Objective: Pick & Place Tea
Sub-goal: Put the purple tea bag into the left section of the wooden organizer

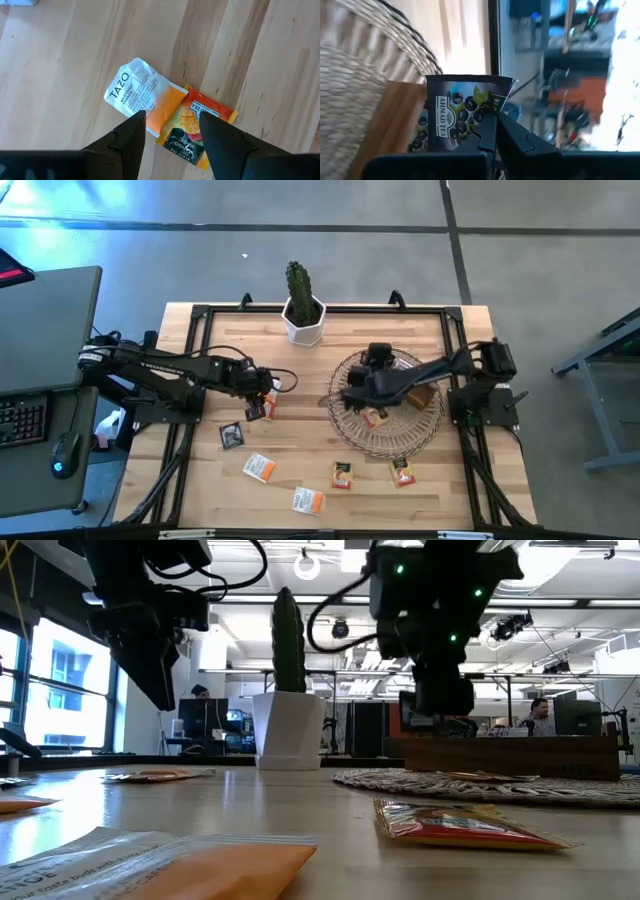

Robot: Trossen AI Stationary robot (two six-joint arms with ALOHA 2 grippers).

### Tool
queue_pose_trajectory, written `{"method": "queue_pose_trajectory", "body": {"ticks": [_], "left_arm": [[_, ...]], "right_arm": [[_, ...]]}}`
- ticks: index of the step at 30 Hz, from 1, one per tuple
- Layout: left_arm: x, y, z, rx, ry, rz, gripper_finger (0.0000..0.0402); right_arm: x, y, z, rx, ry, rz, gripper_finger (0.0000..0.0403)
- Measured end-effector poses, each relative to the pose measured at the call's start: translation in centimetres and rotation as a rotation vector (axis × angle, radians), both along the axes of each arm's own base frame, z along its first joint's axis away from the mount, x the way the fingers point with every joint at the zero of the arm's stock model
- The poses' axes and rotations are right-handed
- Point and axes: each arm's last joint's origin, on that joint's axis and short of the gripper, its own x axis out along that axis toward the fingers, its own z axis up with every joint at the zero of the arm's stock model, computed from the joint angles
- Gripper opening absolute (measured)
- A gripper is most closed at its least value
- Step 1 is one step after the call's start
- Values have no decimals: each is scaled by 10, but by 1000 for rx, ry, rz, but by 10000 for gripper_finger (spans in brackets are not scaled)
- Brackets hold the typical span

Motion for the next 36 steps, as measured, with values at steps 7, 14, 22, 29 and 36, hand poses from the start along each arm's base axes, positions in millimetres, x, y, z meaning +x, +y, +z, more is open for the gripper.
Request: {"method": "queue_pose_trajectory", "body": {"ticks": [7, 14, 22, 29, 36], "left_arm": [[0, 0, 0, 6, 0, 3, 182], [0, 1, 0, 43, -2, 18, 182], [0, 1, 0, 41, -4, 18, 182], [0, 1, 0, 41, -3, 17, 182], [0, 1, 0, 40, -3, 17, 182]], "right_arm": [[-8, -19, -3, 142, -15, -146, 3], [-20, -19, -1, 102, -24, -241, 3], [-17, -19, -1, 129, -60, -249, 8], [-15, -19, -2, 138, -84, -248, 33], [-14, -19, -1, 127, -91, -248, 92]]}}
